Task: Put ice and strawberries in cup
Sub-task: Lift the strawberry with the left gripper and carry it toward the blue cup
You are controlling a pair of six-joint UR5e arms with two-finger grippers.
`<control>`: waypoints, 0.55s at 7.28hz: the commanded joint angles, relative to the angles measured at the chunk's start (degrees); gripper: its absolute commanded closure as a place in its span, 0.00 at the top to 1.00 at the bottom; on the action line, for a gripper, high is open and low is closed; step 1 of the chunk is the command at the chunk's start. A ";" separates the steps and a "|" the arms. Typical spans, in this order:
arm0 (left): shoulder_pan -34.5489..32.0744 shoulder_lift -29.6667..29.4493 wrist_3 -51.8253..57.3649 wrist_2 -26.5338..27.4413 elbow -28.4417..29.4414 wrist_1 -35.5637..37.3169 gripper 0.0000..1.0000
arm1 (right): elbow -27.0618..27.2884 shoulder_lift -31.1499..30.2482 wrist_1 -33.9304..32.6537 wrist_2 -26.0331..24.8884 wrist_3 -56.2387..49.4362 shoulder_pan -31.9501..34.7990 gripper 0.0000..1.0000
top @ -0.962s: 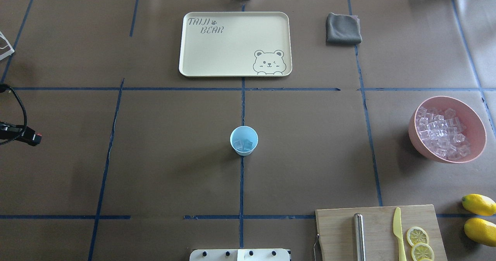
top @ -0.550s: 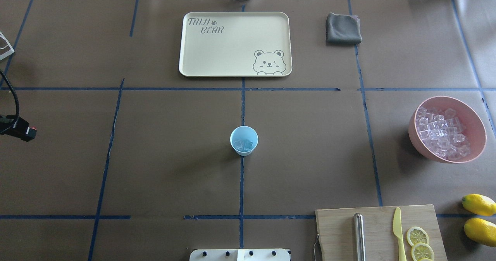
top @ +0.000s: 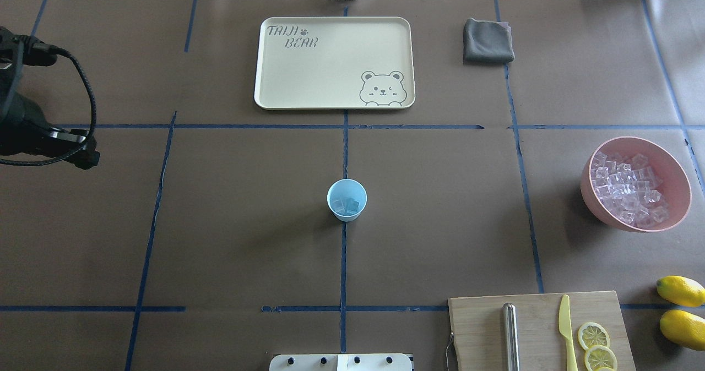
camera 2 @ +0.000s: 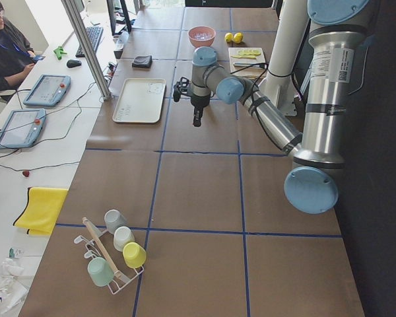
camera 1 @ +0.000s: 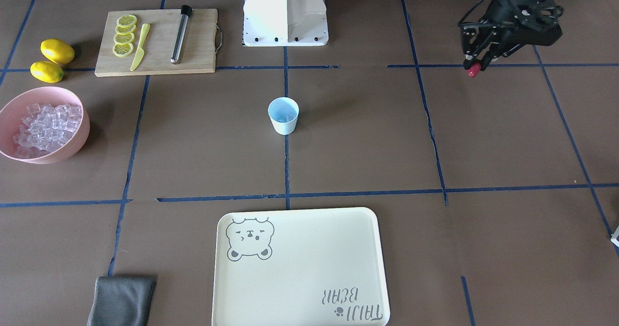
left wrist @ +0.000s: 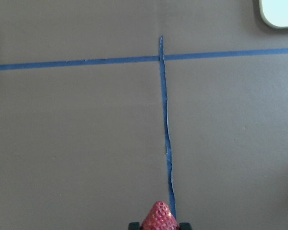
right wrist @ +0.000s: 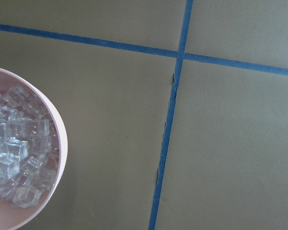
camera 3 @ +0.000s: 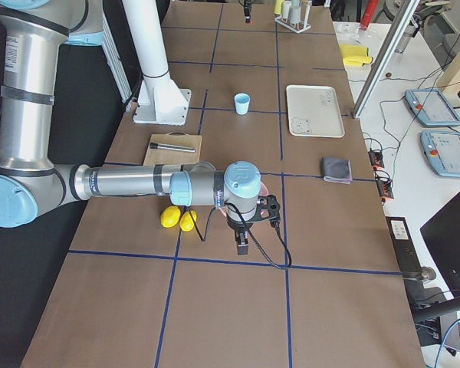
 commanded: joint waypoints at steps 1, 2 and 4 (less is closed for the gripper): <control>12.24 -7.74 -9.17 6.25 0.22 3.40 0.00 | 0.04 0.00 0.03 0.00 0.01 0.00 1.00; 16.21 -10.12 -13.39 9.05 1.18 3.48 0.00 | 0.22 0.00 0.03 0.00 0.01 0.00 1.00; 20.19 -15.39 -18.33 12.59 5.82 3.49 0.00 | 0.22 0.00 0.03 0.00 0.01 0.00 1.00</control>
